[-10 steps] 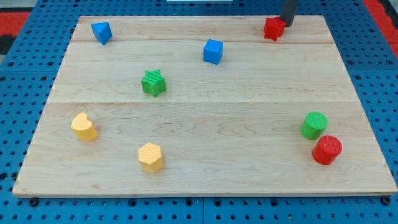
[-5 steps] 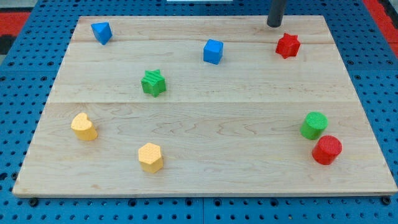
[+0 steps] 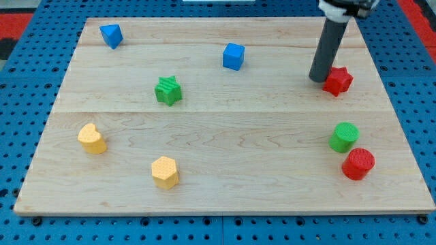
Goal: Move the red star top left to the green circle
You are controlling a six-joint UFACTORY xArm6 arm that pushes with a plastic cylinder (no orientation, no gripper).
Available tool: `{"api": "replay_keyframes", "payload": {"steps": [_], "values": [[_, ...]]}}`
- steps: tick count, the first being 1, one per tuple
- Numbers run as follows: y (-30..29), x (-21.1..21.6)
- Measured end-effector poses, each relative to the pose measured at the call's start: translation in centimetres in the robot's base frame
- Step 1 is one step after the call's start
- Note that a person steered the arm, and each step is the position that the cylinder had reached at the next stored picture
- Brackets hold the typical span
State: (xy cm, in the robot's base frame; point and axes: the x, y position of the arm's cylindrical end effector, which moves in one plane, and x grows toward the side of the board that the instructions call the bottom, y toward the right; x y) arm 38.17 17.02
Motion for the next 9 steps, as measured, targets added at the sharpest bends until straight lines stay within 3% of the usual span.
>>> {"api": "replay_keyframes", "payload": {"steps": [1, 2, 3, 4, 5, 6, 7, 9], "values": [[-3.8, -6.1], [0.9, -6.7], [5.2, -3.5], [1.2, 1.0], [0.9, 2.5], [-1.3, -0.3], [4.6, -0.4], [3.5, 3.7]]}}
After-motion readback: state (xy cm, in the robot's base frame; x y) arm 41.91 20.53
